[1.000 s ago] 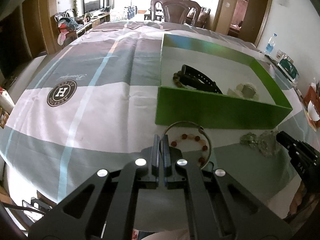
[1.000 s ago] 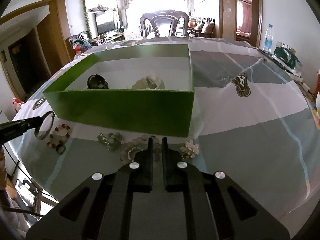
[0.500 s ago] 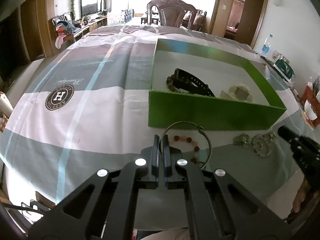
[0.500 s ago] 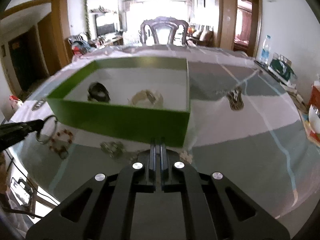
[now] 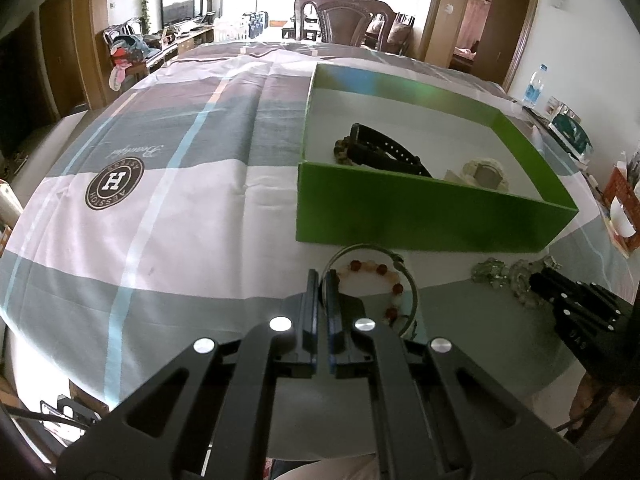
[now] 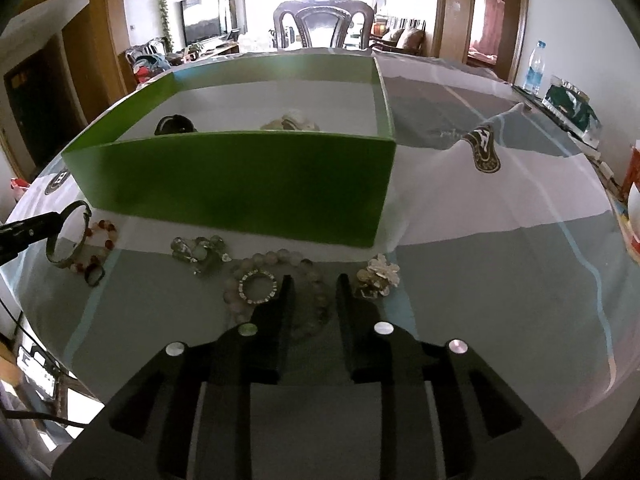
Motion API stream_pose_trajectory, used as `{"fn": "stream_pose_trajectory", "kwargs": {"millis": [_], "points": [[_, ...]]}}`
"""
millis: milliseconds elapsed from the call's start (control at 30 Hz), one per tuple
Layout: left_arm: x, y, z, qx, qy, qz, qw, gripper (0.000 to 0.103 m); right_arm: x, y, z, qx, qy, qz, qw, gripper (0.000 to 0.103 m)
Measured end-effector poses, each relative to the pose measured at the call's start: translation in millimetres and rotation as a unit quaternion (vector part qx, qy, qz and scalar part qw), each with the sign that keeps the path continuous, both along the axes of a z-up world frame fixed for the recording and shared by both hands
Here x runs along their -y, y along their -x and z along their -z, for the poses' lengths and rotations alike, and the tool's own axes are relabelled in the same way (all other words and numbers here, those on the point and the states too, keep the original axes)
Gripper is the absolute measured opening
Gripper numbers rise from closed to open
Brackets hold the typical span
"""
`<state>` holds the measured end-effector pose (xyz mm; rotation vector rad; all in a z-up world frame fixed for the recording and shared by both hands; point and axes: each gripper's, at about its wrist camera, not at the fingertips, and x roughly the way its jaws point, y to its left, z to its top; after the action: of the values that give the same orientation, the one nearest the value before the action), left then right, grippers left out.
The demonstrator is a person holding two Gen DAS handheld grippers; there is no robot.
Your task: Organize jewelry
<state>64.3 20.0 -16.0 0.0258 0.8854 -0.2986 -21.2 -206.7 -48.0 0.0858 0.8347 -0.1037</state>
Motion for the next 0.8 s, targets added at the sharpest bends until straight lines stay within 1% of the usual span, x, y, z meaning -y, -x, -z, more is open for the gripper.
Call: {"fn": "stream_pose_trajectory", "kwargs": {"millis": [67, 200, 367, 533, 700, 733, 800], "points": [[1.8, 1.8, -3.1, 0.004, 0.000, 0.001, 1.0000, 0.004, 0.2, 0.7, -3.2, 0.004, -0.011, -0.006, 1.000, 0.008], [5.1, 6.0, -14.7, 0.020, 0.002, 0.008, 0.9998, 0.004, -5.6, 8.3, -26.8, 0.042, -0.009, -0.018, 0.999, 0.008], [9.4, 9.0, -35.3, 0.048, 0.006, 0.013, 0.9987, 0.004, -15.2, 14.6, -58.3, 0.088, 0.005, -0.034, 0.996, 0.008], [14.2, 7.1, -59.3, 0.078, 0.013, 0.015, 0.9968, 0.004, -25.2, 17.0, -90.0, 0.138, 0.020, -0.047, 0.989, 0.008], [24.1, -6.8, -82.6, 0.106, 0.021, 0.016, 0.9940, 0.004, -32.9, 12.1, -122.8, 0.200, 0.049, -0.057, 0.977, 0.008], [26.3, -11.9, -85.5, 0.109, 0.023, 0.014, 0.9936, 0.004, -33.9, 6.9, -126.6, 0.207, 0.055, -0.057, 0.975, 0.008], [32.0, -26.7, -88.9, 0.110, 0.028, 0.011, 0.9935, 0.004, -32.2, -5.7, -128.3, 0.207, 0.055, -0.058, 0.975, 0.008]]}}
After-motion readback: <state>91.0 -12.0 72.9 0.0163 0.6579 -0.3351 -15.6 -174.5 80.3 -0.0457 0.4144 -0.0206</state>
